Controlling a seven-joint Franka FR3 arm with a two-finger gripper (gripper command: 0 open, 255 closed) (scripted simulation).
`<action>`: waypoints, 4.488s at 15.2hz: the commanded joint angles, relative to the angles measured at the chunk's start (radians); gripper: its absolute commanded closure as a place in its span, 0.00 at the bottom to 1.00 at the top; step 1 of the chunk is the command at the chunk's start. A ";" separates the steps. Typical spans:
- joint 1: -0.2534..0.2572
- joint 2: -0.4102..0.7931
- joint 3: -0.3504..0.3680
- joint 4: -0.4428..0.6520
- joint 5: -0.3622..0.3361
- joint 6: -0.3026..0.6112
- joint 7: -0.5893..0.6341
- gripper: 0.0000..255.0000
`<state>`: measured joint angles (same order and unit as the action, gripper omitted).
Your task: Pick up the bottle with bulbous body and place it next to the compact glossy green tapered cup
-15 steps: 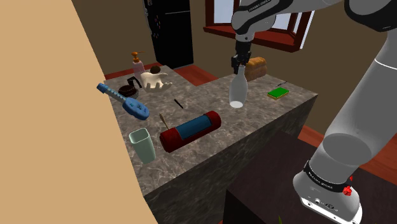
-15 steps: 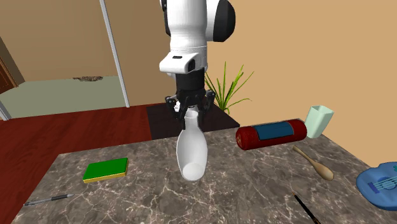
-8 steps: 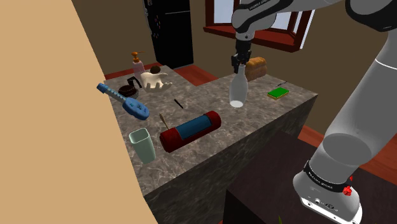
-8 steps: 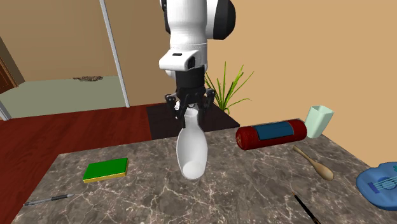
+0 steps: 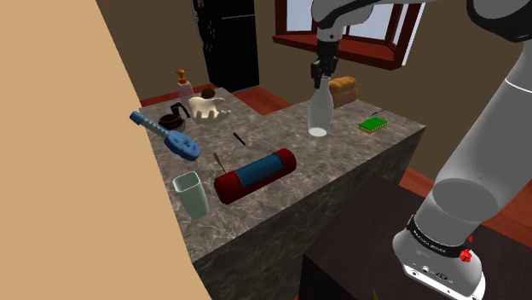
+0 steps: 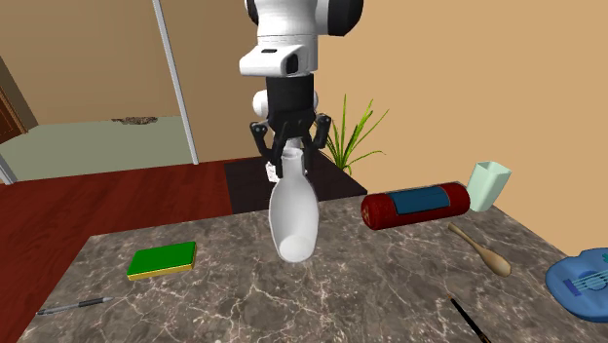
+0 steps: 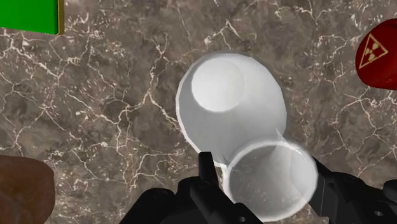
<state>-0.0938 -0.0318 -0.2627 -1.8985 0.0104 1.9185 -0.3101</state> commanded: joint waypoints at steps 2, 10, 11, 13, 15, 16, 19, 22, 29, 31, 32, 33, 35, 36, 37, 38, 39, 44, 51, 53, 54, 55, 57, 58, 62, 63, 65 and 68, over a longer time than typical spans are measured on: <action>0.001 -0.006 0.001 0.035 -0.002 -0.041 0.002 1.00; 0.001 -0.005 0.001 0.144 -0.002 -0.148 0.004 1.00; 0.001 -0.004 0.001 0.158 -0.001 -0.162 0.004 1.00; 0.001 -0.001 0.001 0.189 -0.001 -0.190 0.003 1.00; 0.001 0.003 0.000 0.221 0.000 -0.218 0.003 1.00; 0.000 0.006 0.000 0.237 0.001 -0.232 0.003 1.00; 0.000 0.015 -0.001 0.289 0.003 -0.274 0.002 1.00; -0.001 0.027 -0.002 0.344 0.007 -0.318 0.000 1.00; -0.006 0.066 -0.006 0.488 0.017 -0.425 -0.006 1.00; -0.008 0.080 -0.008 0.535 0.022 -0.457 -0.008 1.00; -0.009 0.085 -0.008 0.548 0.023 -0.466 -0.008 1.00; 0.006 0.060 0.004 0.518 0.015 -0.460 0.017 1.00; 0.034 0.016 0.030 0.465 0.001 -0.449 0.068 1.00; 0.047 -0.005 0.043 0.441 -0.005 -0.444 0.093 1.00; 0.059 -0.023 0.056 0.419 -0.010 -0.441 0.119 1.00; 0.071 -0.041 0.070 0.399 -0.014 -0.438 0.144 1.00; 0.082 -0.057 0.085 0.380 -0.017 -0.435 0.169 1.00; 0.135 -0.121 0.157 0.309 -0.024 -0.427 0.295 1.00; 0.205 -0.162 0.263 0.264 -0.017 -0.424 0.470 1.00; 0.224 -0.164 0.294 0.262 -0.014 -0.425 0.520 1.00; 0.234 -0.164 0.309 0.263 -0.012 -0.425 0.545 1.00; 0.244 -0.162 0.324 0.265 -0.011 -0.426 0.570 1.00; 0.263 -0.155 0.355 0.273 -0.008 -0.427 0.620 1.00; 0.272 -0.150 0.371 0.279 -0.007 -0.428 0.646 1.00; 0.312 -0.119 0.432 0.315 -0.006 -0.434 0.747 1.00; 0.323 -0.108 0.447 0.328 -0.007 -0.436 0.773 1.00; 0.344 -0.083 0.478 0.356 -0.011 -0.440 0.824 1.00; 0.378 -0.036 0.523 0.411 -0.022 -0.450 0.903 1.00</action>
<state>0.2718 -0.0857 0.2445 -1.5045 -0.0070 1.4671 0.5629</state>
